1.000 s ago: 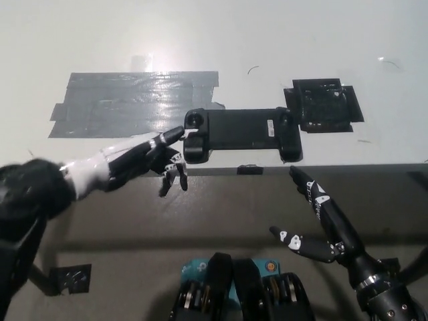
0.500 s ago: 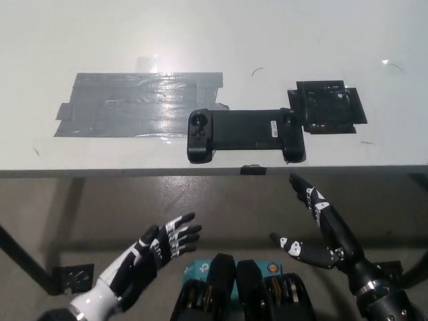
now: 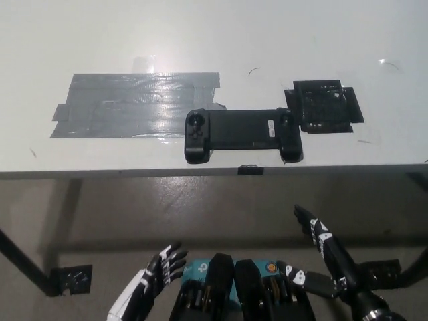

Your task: A controller is being placed at the center of the desk near the left hand and the robot uses its left hand's index finger to press a button at the left area of the controller

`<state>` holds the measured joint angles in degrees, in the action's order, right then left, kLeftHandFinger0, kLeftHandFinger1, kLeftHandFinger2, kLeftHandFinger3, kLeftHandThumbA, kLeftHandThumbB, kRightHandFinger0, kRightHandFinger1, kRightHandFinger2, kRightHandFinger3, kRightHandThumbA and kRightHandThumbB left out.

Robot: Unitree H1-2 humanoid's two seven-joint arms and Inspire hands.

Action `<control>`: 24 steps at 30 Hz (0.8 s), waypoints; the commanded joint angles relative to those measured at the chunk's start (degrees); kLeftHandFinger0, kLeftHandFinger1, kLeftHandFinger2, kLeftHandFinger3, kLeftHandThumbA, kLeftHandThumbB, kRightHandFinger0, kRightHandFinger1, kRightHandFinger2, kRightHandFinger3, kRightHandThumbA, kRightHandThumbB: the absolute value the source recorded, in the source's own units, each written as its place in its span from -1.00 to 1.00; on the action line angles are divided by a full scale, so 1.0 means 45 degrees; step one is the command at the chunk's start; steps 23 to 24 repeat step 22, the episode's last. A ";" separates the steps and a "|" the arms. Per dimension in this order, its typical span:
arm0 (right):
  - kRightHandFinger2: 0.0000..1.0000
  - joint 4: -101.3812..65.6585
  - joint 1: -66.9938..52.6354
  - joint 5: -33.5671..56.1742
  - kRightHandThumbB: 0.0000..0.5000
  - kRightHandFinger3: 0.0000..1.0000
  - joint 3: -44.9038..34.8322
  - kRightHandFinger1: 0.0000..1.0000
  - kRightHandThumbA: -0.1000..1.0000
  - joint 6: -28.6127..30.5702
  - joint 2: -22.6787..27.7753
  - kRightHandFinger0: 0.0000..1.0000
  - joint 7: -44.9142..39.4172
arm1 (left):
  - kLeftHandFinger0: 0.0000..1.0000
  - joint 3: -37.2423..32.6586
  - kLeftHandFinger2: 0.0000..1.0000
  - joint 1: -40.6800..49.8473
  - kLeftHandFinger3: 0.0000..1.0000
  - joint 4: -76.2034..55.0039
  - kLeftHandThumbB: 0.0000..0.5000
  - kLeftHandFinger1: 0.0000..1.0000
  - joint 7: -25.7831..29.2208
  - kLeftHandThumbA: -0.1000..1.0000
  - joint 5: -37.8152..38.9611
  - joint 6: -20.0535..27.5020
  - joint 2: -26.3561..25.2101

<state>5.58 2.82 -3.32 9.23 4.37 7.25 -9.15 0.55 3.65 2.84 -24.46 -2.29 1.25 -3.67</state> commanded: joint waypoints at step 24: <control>1.00 -0.1253 -0.0368 0.0300 -0.25 1.00 -0.0189 1.00 0.78 0.1357 -0.1535 1.00 0.0315 | 1.00 -0.1440 1.00 -0.0063 1.00 0.1071 -0.06 1.00 0.6345 1.00 -0.3404 0.5706 0.0168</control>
